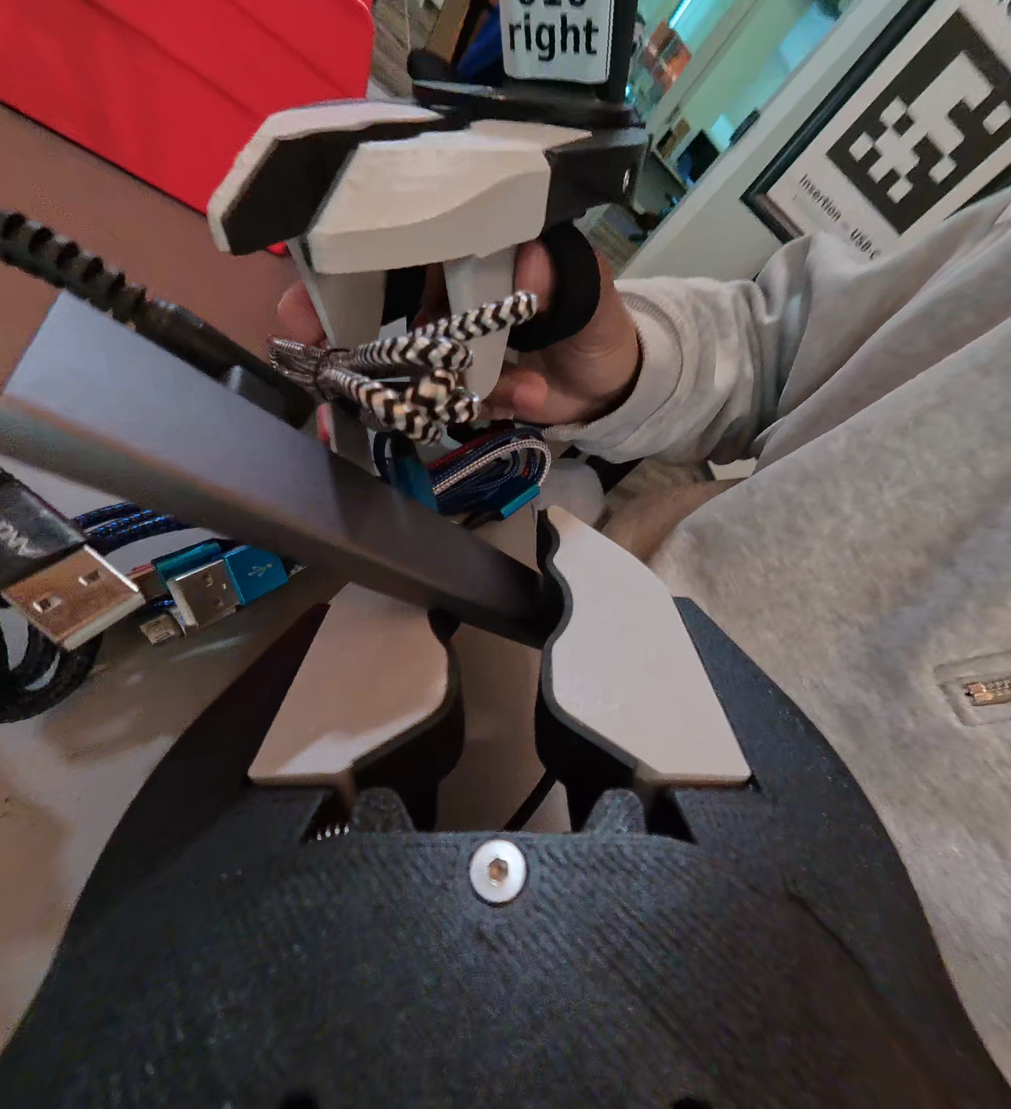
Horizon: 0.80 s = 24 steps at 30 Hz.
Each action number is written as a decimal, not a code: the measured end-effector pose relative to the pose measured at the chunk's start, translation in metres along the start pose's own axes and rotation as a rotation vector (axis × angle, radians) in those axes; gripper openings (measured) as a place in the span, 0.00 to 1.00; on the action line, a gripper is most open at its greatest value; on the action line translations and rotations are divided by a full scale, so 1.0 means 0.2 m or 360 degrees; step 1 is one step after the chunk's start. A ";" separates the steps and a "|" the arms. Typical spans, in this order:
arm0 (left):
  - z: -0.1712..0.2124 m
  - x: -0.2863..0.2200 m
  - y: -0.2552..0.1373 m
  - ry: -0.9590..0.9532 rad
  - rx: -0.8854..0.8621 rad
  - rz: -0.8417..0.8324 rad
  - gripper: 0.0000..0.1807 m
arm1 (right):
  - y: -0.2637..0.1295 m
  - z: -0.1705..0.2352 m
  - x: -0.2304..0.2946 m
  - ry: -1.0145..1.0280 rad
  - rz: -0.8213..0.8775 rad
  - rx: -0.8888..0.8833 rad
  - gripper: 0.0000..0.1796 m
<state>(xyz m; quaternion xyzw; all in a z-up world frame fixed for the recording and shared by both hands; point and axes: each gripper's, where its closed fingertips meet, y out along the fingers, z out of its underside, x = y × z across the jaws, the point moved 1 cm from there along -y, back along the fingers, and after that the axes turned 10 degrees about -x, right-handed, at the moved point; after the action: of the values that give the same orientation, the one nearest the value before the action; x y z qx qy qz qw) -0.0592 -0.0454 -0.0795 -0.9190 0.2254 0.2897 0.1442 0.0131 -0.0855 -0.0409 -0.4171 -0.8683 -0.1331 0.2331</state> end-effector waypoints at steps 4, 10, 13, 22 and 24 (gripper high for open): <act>0.01 -0.01 0.00 -0.0057 0.0012 0.0065 0.15 | 0.01 0.03 0.01 -0.0047 -0.0012 0.0069 0.08; -0.06 0.04 -0.05 -0.0300 -0.0168 0.0096 0.28 | 0.03 0.09 0.01 -0.0267 -0.0001 0.0191 0.00; -0.14 0.10 -0.10 -0.0478 -0.0404 0.0113 0.40 | 0.04 0.13 0.02 -0.0292 -0.0025 0.0237 0.00; -0.23 0.20 -0.23 -0.0637 -0.0680 0.0088 0.22 | 0.04 0.15 0.04 -0.0306 -0.0066 0.0279 0.00; -0.22 0.19 -0.22 -0.0639 -0.0647 0.0119 0.17 | 0.04 0.15 0.05 -0.0333 -0.0062 0.0281 0.00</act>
<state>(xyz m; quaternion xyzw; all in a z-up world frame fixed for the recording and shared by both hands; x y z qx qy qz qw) 0.0106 -0.0364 -0.0612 -0.8444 0.1633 0.5101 -0.0121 0.0051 -0.0615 -0.0615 -0.3896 -0.9042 -0.0164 0.1745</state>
